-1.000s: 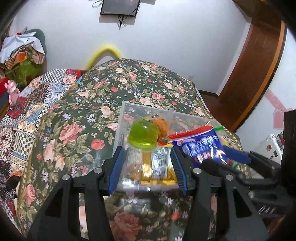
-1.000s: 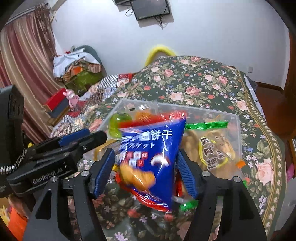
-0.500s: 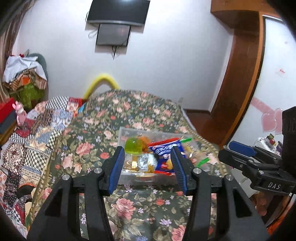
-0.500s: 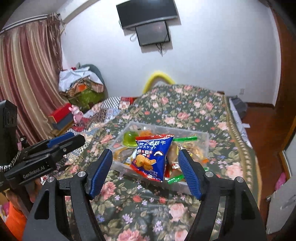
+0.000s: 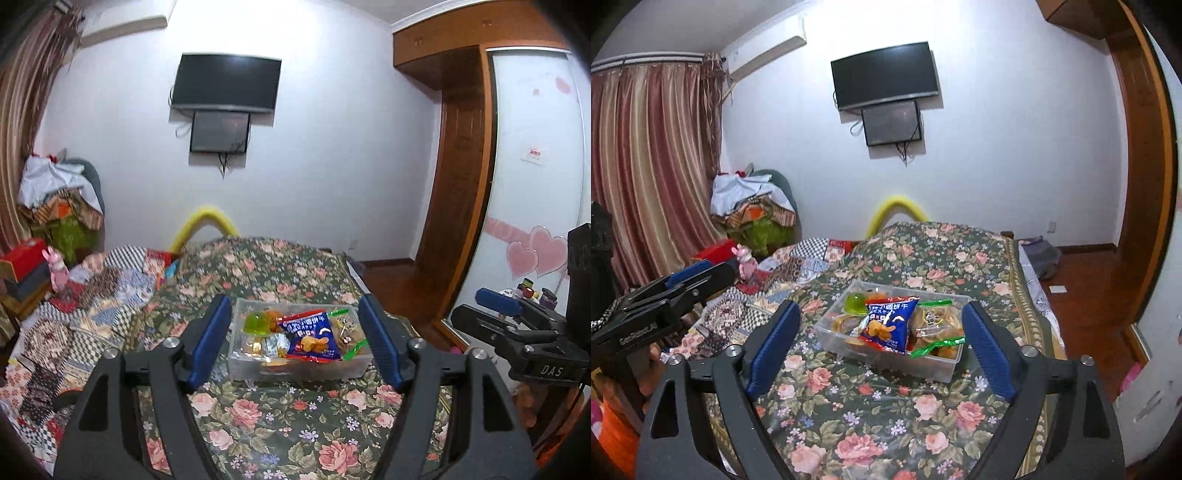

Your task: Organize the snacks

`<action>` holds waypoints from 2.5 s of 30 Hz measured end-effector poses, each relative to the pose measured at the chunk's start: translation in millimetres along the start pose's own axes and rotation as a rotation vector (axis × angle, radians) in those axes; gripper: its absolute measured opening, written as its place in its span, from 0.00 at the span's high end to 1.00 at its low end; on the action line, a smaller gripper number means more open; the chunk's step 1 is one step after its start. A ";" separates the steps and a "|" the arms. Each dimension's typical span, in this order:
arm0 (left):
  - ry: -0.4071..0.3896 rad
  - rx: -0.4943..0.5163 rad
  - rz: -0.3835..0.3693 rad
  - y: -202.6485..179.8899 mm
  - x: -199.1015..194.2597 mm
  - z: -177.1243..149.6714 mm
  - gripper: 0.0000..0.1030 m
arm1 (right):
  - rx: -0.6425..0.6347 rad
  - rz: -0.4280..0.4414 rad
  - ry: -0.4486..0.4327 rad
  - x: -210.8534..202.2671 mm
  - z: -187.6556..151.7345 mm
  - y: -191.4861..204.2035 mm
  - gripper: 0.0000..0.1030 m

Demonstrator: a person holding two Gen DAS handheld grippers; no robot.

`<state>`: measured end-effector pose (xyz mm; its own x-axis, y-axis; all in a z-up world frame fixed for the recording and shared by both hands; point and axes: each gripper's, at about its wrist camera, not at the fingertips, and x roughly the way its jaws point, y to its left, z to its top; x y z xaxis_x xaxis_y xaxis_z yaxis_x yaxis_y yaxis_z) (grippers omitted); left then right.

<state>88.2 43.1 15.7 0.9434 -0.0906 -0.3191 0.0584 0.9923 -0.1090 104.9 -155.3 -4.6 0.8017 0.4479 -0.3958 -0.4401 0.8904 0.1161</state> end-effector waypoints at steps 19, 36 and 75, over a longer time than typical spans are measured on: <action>-0.068 0.039 0.045 -16.3 -21.3 -8.5 0.00 | -0.032 -0.055 -0.102 -26.4 -12.1 6.4 0.00; -0.067 0.048 0.043 -18.6 -21.2 -13.0 0.00 | -0.036 -0.061 -0.107 -29.7 -11.0 7.5 0.00; -0.071 0.063 0.009 -23.0 -23.9 -13.6 0.00 | -0.035 -0.069 -0.132 -31.8 -6.3 9.5 0.00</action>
<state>59.9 21.2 13.0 0.9646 -0.0775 -0.2520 0.0679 0.9966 -0.0467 72.7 -161.5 3.4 0.8757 0.3948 -0.2780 -0.3942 0.9170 0.0606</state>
